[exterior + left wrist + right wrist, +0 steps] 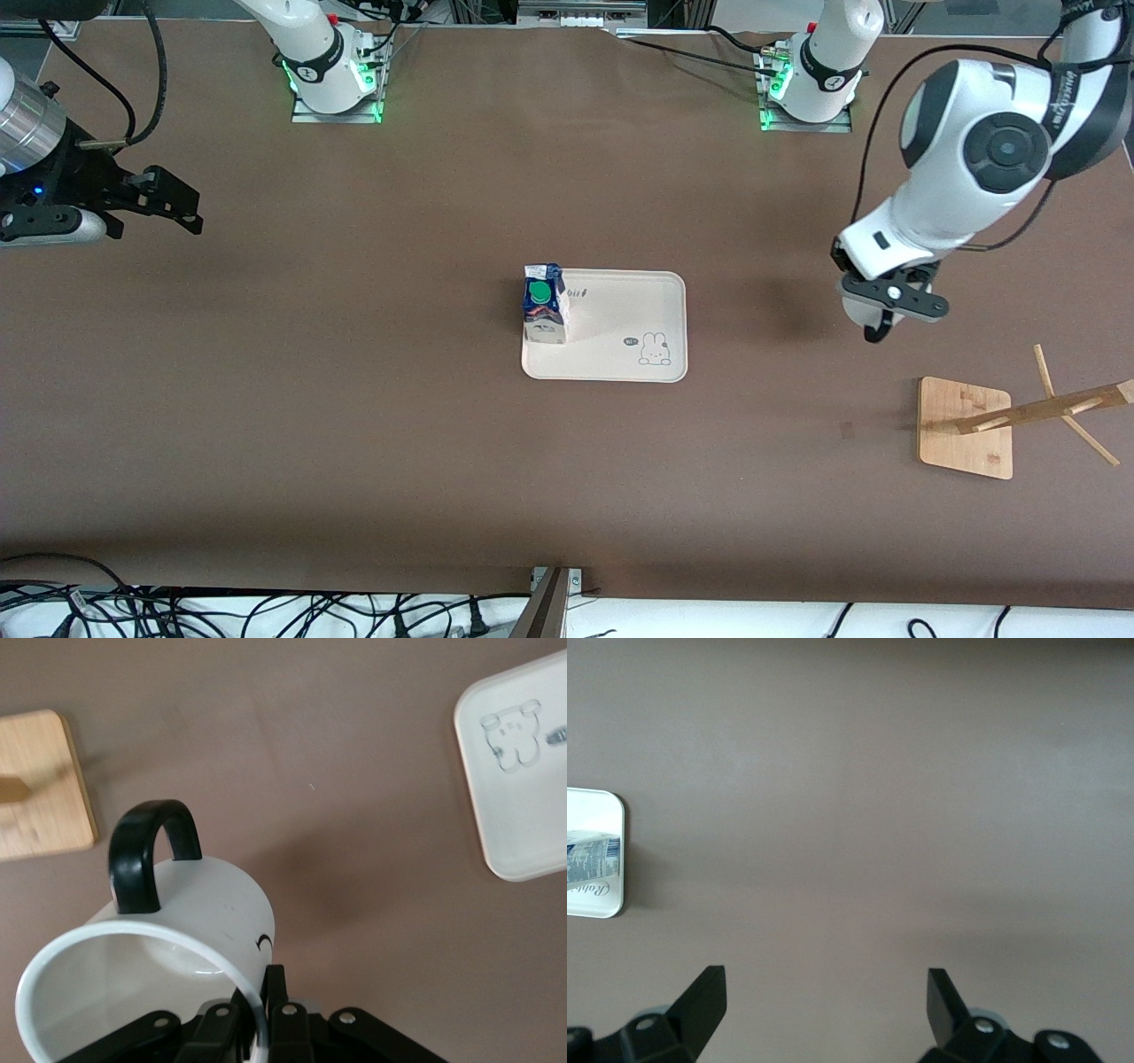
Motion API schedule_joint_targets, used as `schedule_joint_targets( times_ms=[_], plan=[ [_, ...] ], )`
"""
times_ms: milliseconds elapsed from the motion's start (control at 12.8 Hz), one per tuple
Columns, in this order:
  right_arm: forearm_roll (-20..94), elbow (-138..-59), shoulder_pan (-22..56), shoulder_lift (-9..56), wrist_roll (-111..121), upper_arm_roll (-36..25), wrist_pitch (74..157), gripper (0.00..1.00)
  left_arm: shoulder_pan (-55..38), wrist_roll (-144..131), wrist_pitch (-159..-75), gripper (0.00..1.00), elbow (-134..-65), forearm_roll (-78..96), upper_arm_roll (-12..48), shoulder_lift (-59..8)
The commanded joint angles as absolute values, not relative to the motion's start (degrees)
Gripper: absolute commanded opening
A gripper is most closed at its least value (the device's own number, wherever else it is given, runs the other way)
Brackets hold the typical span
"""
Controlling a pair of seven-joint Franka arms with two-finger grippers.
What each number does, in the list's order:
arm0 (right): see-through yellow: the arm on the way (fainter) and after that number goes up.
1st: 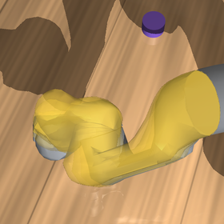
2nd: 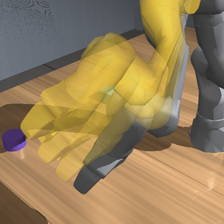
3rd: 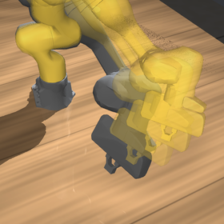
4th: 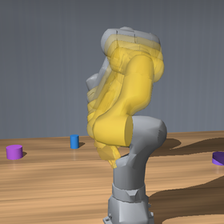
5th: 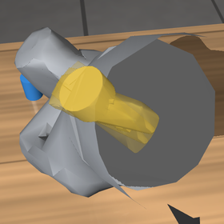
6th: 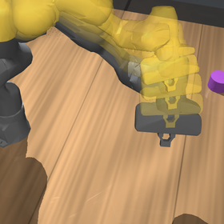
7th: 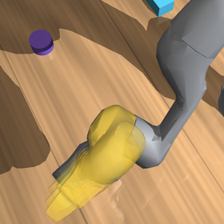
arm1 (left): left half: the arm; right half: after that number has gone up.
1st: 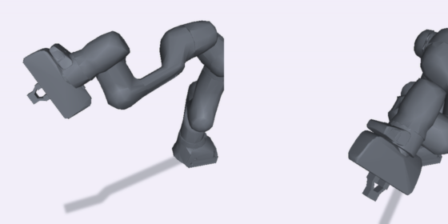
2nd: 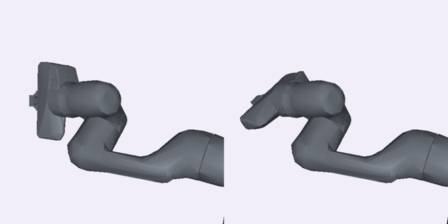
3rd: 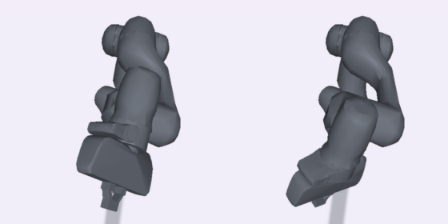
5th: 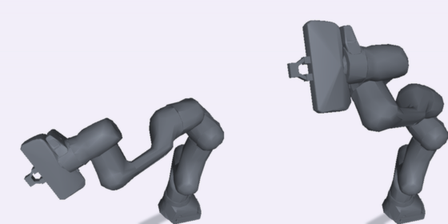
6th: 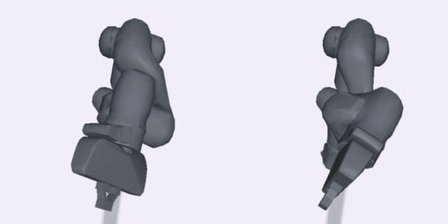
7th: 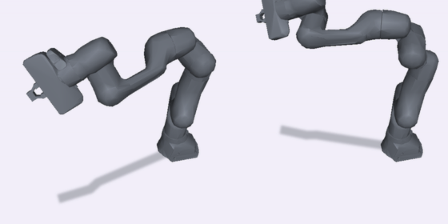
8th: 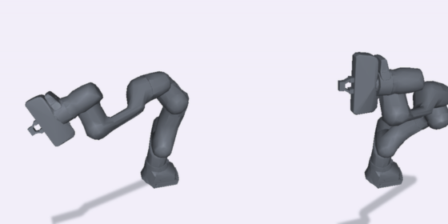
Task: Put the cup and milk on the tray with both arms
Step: 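Carry the mug with the left gripper and lower it onto the tray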
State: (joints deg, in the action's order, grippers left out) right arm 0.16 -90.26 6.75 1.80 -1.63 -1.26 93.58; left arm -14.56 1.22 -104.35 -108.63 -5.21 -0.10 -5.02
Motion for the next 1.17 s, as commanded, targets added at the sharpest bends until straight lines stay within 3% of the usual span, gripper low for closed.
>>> schedule_joint_targets(
  times_ms=[0,312,469,625,1094],
  plan=[
    [-0.26,-89.12,6.42,2.11,-1.58,-0.88,93.08,1.00,-15.46,-7.70,-95.21,0.00,-100.23,-5.90,2.72,-9.73],
    [-0.61,-89.03,6.42,2.29,-1.58,-0.88,93.51,1.00,-21.17,-14.94,-95.10,0.00,-96.69,-0.98,3.16,-15.98],
    [-0.53,-89.12,6.33,2.20,-1.49,-0.88,92.99,1.00,-23.89,-14.77,-95.01,0.00,-88.46,2.62,3.16,-21.77],
    [-0.53,-89.12,6.33,2.11,-1.49,-0.88,93.07,1.00,-26.27,-14.85,-95.53,0.00,-86.05,8.40,3.16,-24.95],
    [-0.53,-89.12,6.33,2.20,-1.49,-0.97,93.34,1.00,-30.66,-15.03,-105.64,0.00,-81.67,12.22,2.38,-33.99]
  ],
)
